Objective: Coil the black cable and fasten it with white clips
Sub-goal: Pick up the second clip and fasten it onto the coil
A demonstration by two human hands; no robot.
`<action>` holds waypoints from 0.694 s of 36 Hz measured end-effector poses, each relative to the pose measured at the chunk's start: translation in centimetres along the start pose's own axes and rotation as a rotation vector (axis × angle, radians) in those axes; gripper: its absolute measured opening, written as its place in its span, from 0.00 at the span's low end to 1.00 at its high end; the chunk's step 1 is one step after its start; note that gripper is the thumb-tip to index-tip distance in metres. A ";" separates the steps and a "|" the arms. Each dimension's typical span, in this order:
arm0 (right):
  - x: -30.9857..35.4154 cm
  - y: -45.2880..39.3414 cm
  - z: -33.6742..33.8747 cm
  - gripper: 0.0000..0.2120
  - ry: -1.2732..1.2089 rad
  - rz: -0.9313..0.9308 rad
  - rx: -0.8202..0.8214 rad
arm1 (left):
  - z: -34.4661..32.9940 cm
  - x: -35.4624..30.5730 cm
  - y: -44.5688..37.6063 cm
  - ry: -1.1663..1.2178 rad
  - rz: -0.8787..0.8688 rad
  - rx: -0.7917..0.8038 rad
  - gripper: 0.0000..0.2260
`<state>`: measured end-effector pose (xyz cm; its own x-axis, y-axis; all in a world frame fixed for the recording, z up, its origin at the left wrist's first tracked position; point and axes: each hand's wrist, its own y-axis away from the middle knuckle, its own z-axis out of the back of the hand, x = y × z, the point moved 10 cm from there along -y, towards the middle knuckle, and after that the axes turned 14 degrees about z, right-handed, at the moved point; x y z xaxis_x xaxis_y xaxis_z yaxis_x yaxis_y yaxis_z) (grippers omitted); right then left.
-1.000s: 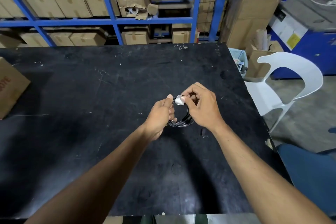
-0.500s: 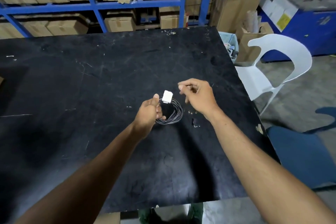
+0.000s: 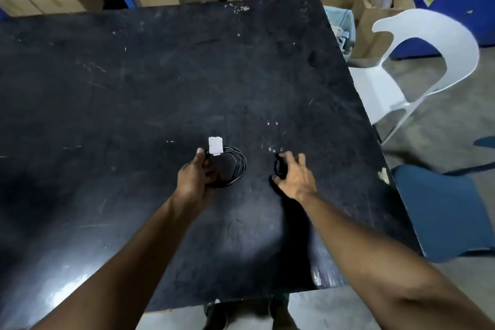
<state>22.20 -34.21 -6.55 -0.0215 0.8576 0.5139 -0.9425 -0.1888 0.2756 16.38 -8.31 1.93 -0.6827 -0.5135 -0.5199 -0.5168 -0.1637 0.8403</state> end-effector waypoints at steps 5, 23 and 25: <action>0.3 -1.0 -0.8 0.21 0.020 0.025 -0.031 | -0.3 0.3 -0.2 0.036 0.002 0.020 0.19; 1.9 2.4 3.4 0.08 -0.717 -0.114 -0.269 | -1.8 -0.7 2.1 0.190 -0.043 0.177 0.21; 3.7 3.4 4.1 0.09 -0.818 -0.092 -0.279 | -2.4 -1.1 2.9 0.222 -0.036 0.256 0.22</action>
<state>20.25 -33.69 -0.40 0.2039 0.2301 0.9516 -0.9784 0.0804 0.1903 16.91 -10.26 5.27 -0.5467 -0.6868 -0.4791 -0.6708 0.0167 0.7415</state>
